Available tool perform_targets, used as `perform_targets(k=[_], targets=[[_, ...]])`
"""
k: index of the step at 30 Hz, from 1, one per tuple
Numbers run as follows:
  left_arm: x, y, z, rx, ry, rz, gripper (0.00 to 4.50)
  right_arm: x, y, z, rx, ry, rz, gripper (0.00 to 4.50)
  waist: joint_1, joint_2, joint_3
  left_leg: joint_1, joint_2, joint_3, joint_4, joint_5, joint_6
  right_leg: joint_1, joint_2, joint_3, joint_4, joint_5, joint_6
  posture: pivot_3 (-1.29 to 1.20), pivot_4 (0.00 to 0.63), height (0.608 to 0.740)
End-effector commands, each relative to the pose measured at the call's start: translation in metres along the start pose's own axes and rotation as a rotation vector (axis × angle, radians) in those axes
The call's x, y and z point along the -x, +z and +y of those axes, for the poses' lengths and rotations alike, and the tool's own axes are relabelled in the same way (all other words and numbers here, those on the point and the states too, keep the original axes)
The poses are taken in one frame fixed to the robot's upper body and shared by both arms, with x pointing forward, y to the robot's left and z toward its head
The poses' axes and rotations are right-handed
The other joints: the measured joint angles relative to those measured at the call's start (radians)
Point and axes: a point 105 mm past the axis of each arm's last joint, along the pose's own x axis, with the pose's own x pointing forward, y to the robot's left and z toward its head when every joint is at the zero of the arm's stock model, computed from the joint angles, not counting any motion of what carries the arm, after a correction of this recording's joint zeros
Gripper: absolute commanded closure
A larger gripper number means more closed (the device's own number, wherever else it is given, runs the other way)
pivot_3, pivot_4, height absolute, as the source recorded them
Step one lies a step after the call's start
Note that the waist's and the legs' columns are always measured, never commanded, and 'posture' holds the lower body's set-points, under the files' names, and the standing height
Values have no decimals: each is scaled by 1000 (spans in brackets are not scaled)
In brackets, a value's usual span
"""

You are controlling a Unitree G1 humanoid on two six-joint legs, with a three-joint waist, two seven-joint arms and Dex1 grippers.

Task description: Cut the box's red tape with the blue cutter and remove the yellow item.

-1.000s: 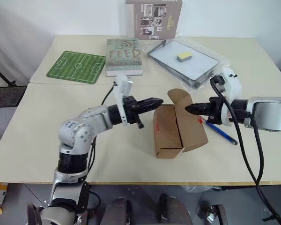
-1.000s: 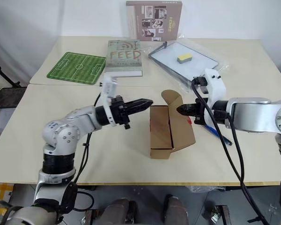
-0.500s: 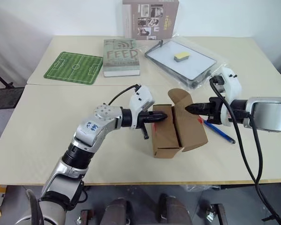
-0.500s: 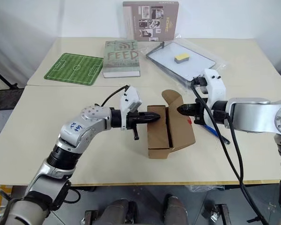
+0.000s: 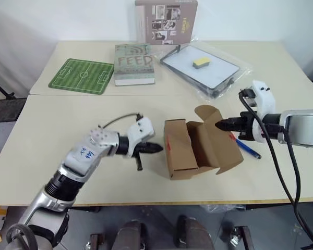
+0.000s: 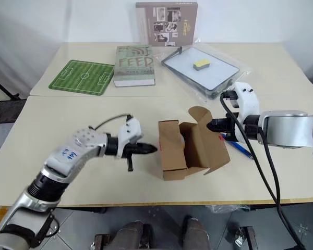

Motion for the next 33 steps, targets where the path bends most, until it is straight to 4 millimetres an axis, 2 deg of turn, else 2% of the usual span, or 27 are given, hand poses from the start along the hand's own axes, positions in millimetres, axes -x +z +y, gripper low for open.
perform_targets(k=[1, 6, 10, 13, 19, 21, 26, 33], targets=[[5, 53, 11, -107, 68, -153, 4500, 4, 8, 10, 37, 32, -22, 4476, 10, 0, 0, -2, -1, -2, 1, 0, 0, -1, -1, -2, 0, 0, 0, 0, 150, 740], [11, 87, 9, -87, 24, -267, 4500, 0, 5, 13, 42, 41, -12, 4476, 18, 0, 0, -4, -3, -3, 0, 0, 1, 0, -2, -4, -2, 1, 2, 0, 150, 740], [23, 85, 22, -87, 58, -254, 4500, 0, 6, 14, 39, 39, -22, 4476, 17, 0, 0, -5, -4, -2, -1, 0, 1, -1, -1, -6, -3, 1, 2, 0, 150, 740], [30, 94, 29, -83, 75, -298, 4500, 0, 6, 14, 38, 36, -28, 4476, 16, 0, 0, -5, -4, 0, -1, 0, 1, -1, -1, -7, -3, 1, 2, 0, 150, 740], [30, 130, 16, -95, -6, -417, 4500, 1, 6, 13, 37, 31, -34, 4476, 29, 0, 0, -8, -3, 0, 2, 0, 1, -1, -1, -7, -3, 1, 2, 0, 150, 740], [22, 129, 9, -113, -42, -396, 4500, 1, 6, 13, 37, 30, -35, 4476, 26, 0, 0, -9, -4, 0, 2, 0, 1, -1, -1, -8, -3, 1, 3, 0, 150, 740], [7, 106, -2, -159, -95, -271, 4500, 1, 6, 14, 38, 26, -42, 4476, 23, 0, 0, -8, -6, 0, 1, 0, 0, -1, 0, -9, -3, 1, 2, 0, 150, 740], [18, 88, 0, -186, -111, -171, 4500, 3, 5, 10, 35, 14, -44, 4476, 20, 0, 0, -8, -5, 0, 2, 0, 0, -1, 0, -8, -3, 1, 2, 0, 150, 740]])
